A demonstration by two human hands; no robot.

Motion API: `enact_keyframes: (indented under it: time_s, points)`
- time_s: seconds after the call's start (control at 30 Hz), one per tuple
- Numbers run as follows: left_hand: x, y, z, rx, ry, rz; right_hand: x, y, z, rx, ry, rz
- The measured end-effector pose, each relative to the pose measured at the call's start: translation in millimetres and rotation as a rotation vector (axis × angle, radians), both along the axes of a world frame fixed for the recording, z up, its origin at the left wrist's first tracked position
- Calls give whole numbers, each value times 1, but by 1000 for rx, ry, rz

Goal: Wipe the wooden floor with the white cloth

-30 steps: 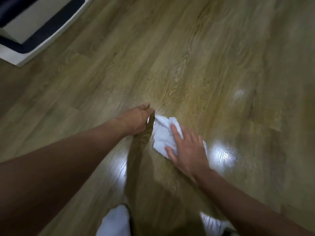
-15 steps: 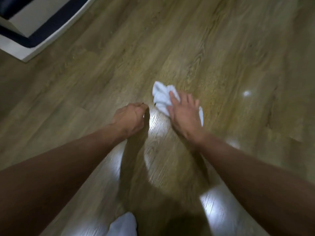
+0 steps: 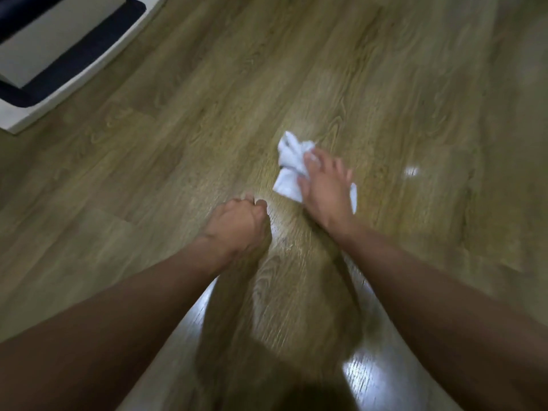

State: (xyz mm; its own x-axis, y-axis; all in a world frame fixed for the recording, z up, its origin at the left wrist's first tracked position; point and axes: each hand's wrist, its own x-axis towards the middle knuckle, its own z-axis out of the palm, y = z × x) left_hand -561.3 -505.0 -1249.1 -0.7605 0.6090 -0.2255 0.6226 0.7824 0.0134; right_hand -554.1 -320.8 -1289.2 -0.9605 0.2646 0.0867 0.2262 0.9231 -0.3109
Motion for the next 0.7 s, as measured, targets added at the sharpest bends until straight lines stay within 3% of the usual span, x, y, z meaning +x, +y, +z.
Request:
enact_keyframes:
  time_s: [0.13,0.2,0.33,0.43,0.5,0.63,0.7]
  points:
    - [-10,1,3,57,15,-5,54,-13,-4,44,83,475]
    - [-15,1,3,69,23,-20,46,16,-2,45,92,496]
    - [-28,-4,7,103,12,-72,-25,57,-5,12,118,-11]
    - [-21,-6,4,84,9,-135,-83,33,-5,-1,29,-333]
    - [-17,-9,0,55,24,-159,-95,-1,-4,40,-14,-195]
    - [-15,-18,0,89,65,-124,-44,-28,-12,130,48,426]
    - [-11,-17,1,85,46,-112,-30,5,-6,95,49,466]
